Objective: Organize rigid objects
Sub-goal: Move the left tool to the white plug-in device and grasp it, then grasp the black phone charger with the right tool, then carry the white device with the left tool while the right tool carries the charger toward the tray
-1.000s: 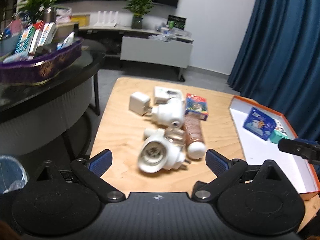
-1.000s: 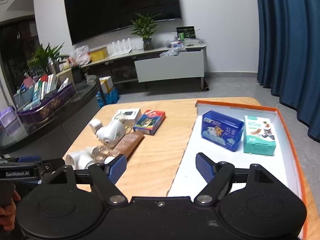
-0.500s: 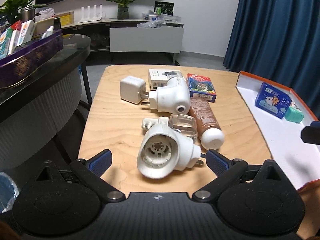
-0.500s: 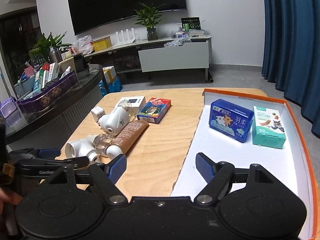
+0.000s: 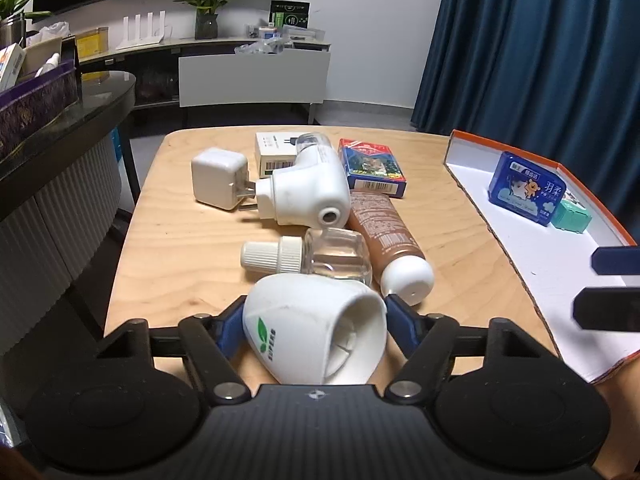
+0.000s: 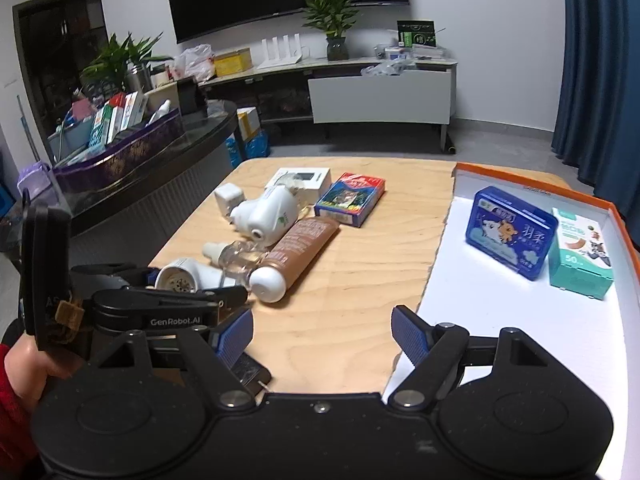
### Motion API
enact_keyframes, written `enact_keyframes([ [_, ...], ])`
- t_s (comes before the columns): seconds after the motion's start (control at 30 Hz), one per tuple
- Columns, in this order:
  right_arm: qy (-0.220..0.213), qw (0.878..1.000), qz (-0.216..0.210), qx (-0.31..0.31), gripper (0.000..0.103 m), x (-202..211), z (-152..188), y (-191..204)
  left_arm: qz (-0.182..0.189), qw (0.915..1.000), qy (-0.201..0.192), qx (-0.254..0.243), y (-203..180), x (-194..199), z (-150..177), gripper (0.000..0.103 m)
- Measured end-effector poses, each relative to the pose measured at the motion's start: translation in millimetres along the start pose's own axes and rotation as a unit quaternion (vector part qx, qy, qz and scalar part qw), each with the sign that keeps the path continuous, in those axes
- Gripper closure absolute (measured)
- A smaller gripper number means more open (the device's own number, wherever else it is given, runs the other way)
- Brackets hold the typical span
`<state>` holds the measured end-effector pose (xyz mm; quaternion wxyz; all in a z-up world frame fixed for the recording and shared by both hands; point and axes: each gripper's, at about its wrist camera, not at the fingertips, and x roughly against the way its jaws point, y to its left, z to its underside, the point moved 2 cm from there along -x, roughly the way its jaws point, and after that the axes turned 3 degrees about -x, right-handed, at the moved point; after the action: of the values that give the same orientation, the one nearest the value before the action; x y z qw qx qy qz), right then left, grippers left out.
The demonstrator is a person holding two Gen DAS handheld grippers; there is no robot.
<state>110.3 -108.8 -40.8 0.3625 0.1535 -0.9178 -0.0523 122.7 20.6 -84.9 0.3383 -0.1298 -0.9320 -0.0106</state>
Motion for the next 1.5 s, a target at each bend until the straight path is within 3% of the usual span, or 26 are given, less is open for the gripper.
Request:
enact_keyframes([
  [0.4, 0.055, 0.992, -0.079, 0.077, 0.013, -27, 22, 42, -0.006, 0.9979, -0.029, 0.057, 24, 37, 3, 0.031],
  [0.6, 0.069, 0.988, -0.076, 0.113, 0.014, -48, 27, 53, -0.003, 0.9965, -0.042, 0.072, 28, 50, 3, 0.032],
  [0.77, 0.081, 0.985, -0.075, 0.131, 0.025, -63, 30, 54, 0.0, 0.996, -0.048, 0.075, 28, 53, 2, 0.032],
  [0.97, 0.058, 0.985, -0.061, 0.154, 0.058, -60, 31, 60, 0.003, 0.9957, -0.054, 0.075, 28, 54, 2, 0.032],
  [1.5, -0.007, 0.996, -0.018, 0.085, 0.06, -22, -1, 18, 0.011, 0.9948, -0.071, 0.072, 9, 69, -10, 0.032],
])
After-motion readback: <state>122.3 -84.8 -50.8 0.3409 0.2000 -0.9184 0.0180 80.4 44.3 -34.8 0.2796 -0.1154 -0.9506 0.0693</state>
